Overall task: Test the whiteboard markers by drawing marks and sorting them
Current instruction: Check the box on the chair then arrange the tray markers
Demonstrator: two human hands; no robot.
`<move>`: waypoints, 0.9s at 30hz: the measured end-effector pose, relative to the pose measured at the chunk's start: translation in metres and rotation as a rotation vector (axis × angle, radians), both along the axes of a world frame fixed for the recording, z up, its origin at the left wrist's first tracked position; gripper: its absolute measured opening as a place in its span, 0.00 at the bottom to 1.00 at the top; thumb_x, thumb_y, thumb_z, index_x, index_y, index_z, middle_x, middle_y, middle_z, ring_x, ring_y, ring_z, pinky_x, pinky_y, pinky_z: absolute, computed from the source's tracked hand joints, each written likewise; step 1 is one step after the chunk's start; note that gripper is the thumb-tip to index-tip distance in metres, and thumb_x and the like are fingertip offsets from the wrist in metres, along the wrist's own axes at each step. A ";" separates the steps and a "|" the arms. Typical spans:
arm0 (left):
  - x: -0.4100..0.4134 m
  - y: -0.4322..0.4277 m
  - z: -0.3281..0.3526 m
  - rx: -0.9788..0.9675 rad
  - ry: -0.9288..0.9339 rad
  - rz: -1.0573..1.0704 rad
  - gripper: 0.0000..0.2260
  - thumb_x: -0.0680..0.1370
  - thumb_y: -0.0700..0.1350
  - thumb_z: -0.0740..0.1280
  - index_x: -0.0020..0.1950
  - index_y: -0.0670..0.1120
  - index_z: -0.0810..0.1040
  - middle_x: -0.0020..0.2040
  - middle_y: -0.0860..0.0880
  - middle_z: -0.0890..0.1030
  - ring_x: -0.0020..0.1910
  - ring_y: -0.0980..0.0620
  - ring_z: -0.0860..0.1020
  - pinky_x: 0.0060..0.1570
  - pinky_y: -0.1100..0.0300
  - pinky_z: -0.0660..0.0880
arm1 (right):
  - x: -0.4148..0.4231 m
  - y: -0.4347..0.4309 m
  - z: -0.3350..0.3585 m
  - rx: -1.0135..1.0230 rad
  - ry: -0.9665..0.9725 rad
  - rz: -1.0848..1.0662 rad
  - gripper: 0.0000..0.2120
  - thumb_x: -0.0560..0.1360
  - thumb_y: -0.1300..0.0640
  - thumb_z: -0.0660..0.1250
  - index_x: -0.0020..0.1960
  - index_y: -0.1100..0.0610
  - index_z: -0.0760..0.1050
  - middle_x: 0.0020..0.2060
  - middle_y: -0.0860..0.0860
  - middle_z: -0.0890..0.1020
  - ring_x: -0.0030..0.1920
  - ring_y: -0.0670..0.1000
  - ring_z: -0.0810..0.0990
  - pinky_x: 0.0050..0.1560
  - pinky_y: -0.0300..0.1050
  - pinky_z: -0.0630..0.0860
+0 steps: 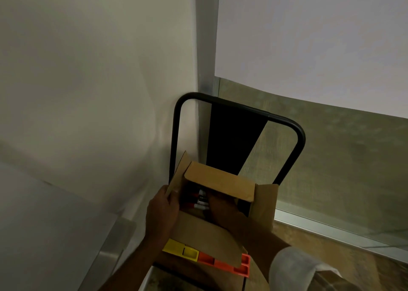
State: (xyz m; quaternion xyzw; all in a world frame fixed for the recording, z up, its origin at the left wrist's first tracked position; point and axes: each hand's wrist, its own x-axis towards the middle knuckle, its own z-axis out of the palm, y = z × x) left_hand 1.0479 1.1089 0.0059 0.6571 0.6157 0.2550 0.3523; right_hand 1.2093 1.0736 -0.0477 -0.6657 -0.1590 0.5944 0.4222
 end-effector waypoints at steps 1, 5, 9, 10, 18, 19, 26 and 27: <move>0.000 0.000 0.000 -0.013 -0.004 0.008 0.09 0.83 0.47 0.63 0.55 0.43 0.79 0.39 0.58 0.76 0.37 0.61 0.75 0.36 0.65 0.72 | 0.002 0.002 -0.003 0.000 -0.033 0.032 0.16 0.80 0.62 0.66 0.67 0.65 0.73 0.64 0.61 0.78 0.57 0.60 0.80 0.37 0.46 0.83; -0.002 0.001 0.000 -0.036 -0.011 0.025 0.11 0.83 0.48 0.63 0.57 0.43 0.79 0.42 0.55 0.78 0.39 0.56 0.77 0.38 0.62 0.73 | 0.003 0.007 -0.002 -0.075 0.081 0.086 0.08 0.83 0.65 0.59 0.58 0.61 0.75 0.54 0.57 0.80 0.63 0.62 0.78 0.40 0.48 0.80; -0.002 0.001 -0.001 -0.033 -0.010 0.026 0.10 0.83 0.49 0.64 0.56 0.44 0.79 0.40 0.56 0.78 0.39 0.58 0.77 0.38 0.59 0.75 | 0.014 0.012 0.004 -0.013 -0.143 0.389 0.25 0.79 0.77 0.55 0.74 0.63 0.62 0.71 0.61 0.70 0.74 0.61 0.68 0.63 0.46 0.76; -0.001 0.001 0.000 -0.032 -0.003 0.024 0.10 0.82 0.49 0.64 0.56 0.44 0.79 0.39 0.56 0.78 0.38 0.58 0.78 0.39 0.58 0.77 | 0.014 0.010 0.007 -0.010 -0.246 0.501 0.26 0.79 0.75 0.58 0.76 0.65 0.60 0.73 0.62 0.67 0.74 0.62 0.66 0.69 0.49 0.71; 0.002 -0.004 0.005 0.019 0.018 0.012 0.10 0.82 0.48 0.64 0.57 0.45 0.80 0.43 0.51 0.82 0.40 0.55 0.80 0.38 0.57 0.77 | 0.013 0.013 0.002 -0.074 -0.811 0.830 0.25 0.82 0.58 0.63 0.77 0.55 0.63 0.71 0.57 0.71 0.69 0.58 0.71 0.68 0.45 0.68; 0.002 -0.004 0.006 0.027 0.015 0.008 0.10 0.82 0.48 0.64 0.58 0.45 0.80 0.43 0.51 0.82 0.40 0.55 0.80 0.38 0.58 0.77 | 0.013 0.012 0.004 -0.078 -0.813 0.835 0.24 0.82 0.58 0.63 0.77 0.56 0.64 0.70 0.57 0.72 0.68 0.58 0.72 0.67 0.45 0.69; 0.000 -0.007 0.016 0.075 -0.044 -0.029 0.12 0.81 0.48 0.66 0.63 0.46 0.78 0.50 0.54 0.81 0.50 0.50 0.82 0.45 0.63 0.76 | 0.018 0.004 0.021 0.025 -0.812 0.800 0.13 0.81 0.54 0.63 0.61 0.60 0.75 0.49 0.59 0.82 0.44 0.54 0.81 0.38 0.40 0.73; 0.000 -0.008 0.019 0.062 -0.070 -0.037 0.14 0.81 0.48 0.67 0.66 0.47 0.76 0.55 0.54 0.81 0.55 0.50 0.81 0.49 0.60 0.77 | 0.017 0.001 0.030 0.047 -0.780 0.787 0.11 0.81 0.54 0.64 0.58 0.59 0.76 0.44 0.56 0.82 0.39 0.50 0.79 0.36 0.37 0.71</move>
